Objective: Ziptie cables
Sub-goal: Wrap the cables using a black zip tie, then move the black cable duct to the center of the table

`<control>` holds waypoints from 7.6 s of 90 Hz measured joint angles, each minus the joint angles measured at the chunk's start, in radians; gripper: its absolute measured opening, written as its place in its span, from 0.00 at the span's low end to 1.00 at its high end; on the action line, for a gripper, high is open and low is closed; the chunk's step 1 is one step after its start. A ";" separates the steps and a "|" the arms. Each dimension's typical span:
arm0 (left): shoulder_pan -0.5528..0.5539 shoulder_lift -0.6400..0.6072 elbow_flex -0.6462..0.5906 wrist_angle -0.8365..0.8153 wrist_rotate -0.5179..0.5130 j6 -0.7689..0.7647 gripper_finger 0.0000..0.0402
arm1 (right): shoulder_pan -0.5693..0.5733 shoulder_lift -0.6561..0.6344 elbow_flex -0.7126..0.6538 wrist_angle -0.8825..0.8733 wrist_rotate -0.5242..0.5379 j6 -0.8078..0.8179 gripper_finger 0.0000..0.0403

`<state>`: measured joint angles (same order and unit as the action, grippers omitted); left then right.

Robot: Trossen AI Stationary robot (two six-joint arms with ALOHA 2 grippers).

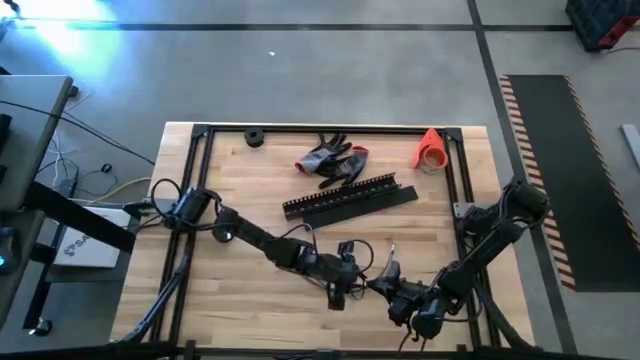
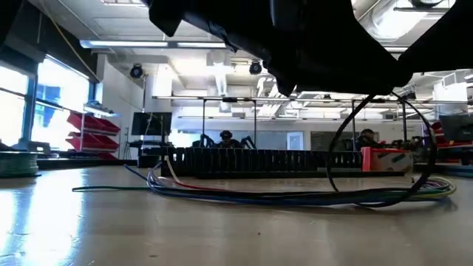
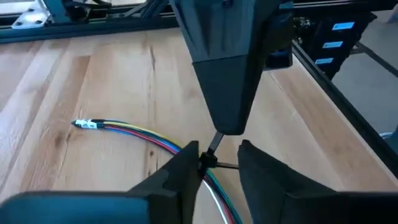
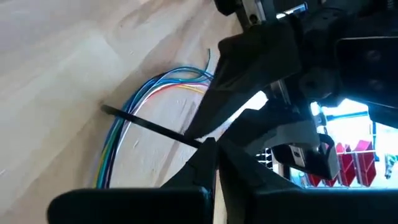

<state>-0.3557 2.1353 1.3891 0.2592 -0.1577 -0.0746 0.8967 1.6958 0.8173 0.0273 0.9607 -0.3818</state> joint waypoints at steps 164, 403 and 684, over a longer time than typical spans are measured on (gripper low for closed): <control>-0.142 -0.007 0.025 -0.065 -0.438 0.024 0.01 | -0.125 -0.098 0.000 -0.007 -0.269 0.809 0.02; -0.103 0.009 0.026 -0.241 -0.344 -0.052 0.03 | -0.007 0.033 0.150 -0.483 -0.409 1.363 0.00; 0.397 -0.017 0.158 -1.077 -0.073 -0.205 0.06 | -0.209 -0.376 -0.137 -0.229 -0.515 1.010 0.44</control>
<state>0.0411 2.1187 1.5475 -0.8176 -0.2308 -0.2796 0.6872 1.3198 0.6804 -0.2015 0.4458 0.6286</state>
